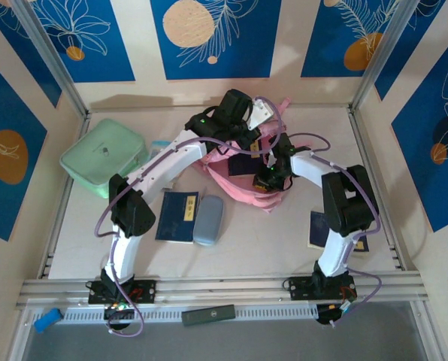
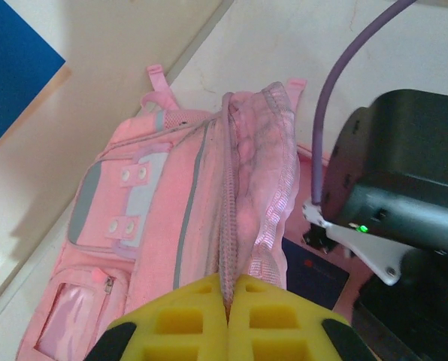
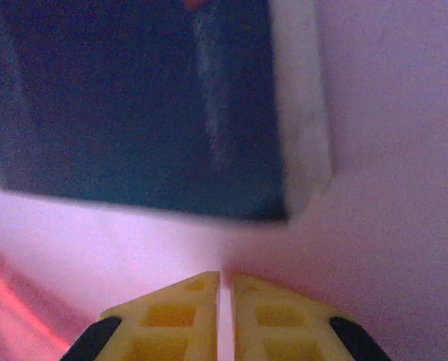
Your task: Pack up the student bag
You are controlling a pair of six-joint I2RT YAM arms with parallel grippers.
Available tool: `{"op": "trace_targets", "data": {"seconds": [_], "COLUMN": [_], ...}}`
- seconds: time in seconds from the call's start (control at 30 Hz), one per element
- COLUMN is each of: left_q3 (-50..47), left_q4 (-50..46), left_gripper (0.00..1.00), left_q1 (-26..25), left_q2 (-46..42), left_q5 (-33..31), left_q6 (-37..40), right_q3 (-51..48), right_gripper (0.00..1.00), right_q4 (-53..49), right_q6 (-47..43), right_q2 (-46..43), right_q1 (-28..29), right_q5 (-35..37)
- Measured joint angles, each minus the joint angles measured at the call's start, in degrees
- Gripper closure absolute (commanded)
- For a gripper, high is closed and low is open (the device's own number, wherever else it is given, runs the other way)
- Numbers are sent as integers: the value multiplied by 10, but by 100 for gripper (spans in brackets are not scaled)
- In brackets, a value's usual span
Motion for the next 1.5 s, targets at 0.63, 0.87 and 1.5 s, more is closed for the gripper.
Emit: {"op": "trace_targets", "data": {"seconds": [0.63,0.87,1.5], "left_q3": [-9,-13,-509], "left_q4": [6,5,26], "left_gripper": [100,98,37], "left_q1": [0,0,12], "left_q2": [0,0,-362], "left_q5": [-13,-8,38], "left_q6": [-26,-63,-374], "right_q3": [-26,-87,-54], "right_gripper": [95,89,56], "right_q4": [164,98,-156], "right_q6": [12,0,62], "right_q2": [-24,-195,-282], "right_q1": [-65,-86,195], "right_q5": [-3,-1,34]}}
